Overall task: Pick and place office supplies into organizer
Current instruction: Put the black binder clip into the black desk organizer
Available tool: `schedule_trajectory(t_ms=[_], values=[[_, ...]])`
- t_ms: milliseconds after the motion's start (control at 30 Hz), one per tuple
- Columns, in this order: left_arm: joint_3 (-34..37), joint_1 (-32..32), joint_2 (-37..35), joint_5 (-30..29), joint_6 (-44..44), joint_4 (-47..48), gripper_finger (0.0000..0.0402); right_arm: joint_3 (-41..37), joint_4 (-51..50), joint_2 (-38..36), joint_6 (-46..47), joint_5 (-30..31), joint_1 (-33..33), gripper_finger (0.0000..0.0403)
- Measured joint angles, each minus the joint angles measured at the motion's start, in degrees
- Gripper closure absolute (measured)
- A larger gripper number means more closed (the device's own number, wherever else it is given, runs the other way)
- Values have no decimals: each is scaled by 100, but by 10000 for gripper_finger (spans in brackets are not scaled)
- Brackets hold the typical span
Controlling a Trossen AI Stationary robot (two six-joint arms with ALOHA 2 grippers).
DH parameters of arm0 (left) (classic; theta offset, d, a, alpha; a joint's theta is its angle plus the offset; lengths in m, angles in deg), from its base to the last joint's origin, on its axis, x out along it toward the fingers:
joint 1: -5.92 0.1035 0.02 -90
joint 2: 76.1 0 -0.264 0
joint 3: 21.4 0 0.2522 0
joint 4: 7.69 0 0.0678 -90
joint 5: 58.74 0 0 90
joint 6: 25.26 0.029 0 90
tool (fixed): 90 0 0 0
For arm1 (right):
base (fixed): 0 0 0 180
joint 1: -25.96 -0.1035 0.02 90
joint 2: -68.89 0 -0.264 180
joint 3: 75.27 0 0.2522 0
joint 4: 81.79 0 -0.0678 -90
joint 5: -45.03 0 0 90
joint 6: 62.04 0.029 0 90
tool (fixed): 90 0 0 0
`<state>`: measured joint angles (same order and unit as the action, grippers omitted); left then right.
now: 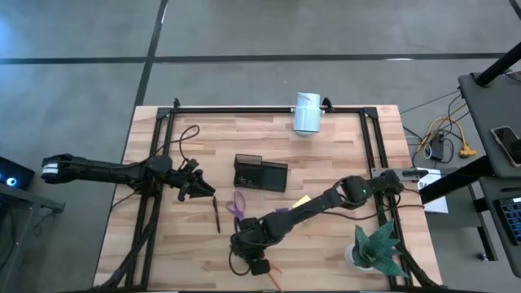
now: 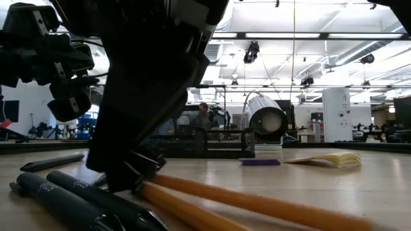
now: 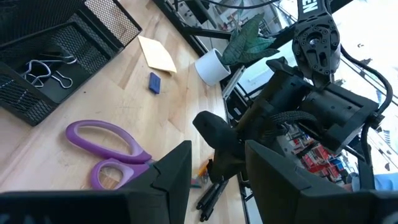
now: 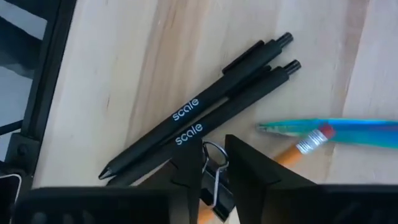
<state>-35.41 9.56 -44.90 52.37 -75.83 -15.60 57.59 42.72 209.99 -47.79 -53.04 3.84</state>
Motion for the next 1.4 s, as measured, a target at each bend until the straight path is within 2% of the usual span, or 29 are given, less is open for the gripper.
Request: schedule_trajectory(t_ms=[267, 400, 500, 600, 700, 767, 900, 1000, 1133, 1233, 1400], values=[[0, -2, 96, 2, 0, -10, 269, 144, -5, 0, 1533, 110, 49, 390], [0, -2, 132, 2, 0, -24, 269, 443, -117, -11, 2069, 762, 35, 394], [0, 0, 138, 2, 0, -28, 269, 801, -506, -13, 2426, 1803, 41, 394], [0, 0, 137, 0, -1, -35, 269, 1221, -1329, -17, 3128, 3376, 41, 394], [0, 0, 127, 2, 0, -39, 269, 1478, -2423, -37, 4494, 4815, 60, 394], [0, 0, 128, 0, -2, -36, 269, 1552, -3352, -37, 5670, 5205, 110, 394], [0, 0, 111, 0, 0, -37, 269, 1418, -4785, -37, 8190, 5239, 334, 394], [0, -2, 75, 1, -2, -50, 269, 1303, -4722, -37, 9089, 4999, 606, 394], [0, 0, -9, 34, -119, -72, 269, 1215, -3732, -37, 8514, 4593, 985, 394], [0, -1, -87, 167, -678, -73, 269, 1176, -3072, -35, 7885, 4510, 1238, 394], [0, 0, -172, 454, -765, -66, 269, 1128, -2954, -36, 7769, 4472, 1548, 394]])
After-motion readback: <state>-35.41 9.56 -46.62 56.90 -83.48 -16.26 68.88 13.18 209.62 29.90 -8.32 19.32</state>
